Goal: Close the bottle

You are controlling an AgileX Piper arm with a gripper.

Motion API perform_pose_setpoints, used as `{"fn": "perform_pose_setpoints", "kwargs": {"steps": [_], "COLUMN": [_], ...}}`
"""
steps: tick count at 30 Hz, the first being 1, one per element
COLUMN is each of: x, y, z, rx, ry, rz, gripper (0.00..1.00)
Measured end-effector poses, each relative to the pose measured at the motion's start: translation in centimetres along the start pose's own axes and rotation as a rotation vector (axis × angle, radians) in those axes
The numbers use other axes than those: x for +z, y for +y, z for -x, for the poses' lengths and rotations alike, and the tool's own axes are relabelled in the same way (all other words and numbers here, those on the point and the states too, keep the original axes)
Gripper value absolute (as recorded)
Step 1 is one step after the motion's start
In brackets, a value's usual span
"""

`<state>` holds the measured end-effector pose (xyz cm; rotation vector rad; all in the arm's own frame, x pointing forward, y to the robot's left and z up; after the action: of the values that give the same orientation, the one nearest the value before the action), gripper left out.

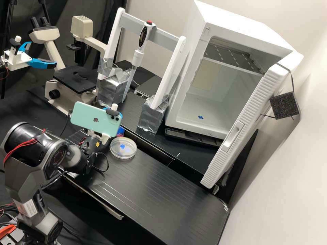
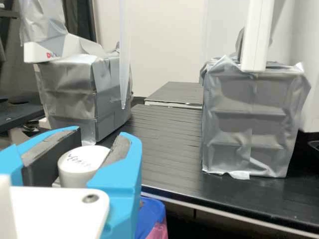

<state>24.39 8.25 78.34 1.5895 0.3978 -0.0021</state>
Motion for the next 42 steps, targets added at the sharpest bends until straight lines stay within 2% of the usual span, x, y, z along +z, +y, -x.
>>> {"fn": "perform_pose_setpoints", "kwargs": {"steps": [42], "x": [0.12], "y": [-0.06], "z": [0.03], "rx": [-0.009], "ry": [-0.014], "rz": [0.000], "gripper": [0.00]}}
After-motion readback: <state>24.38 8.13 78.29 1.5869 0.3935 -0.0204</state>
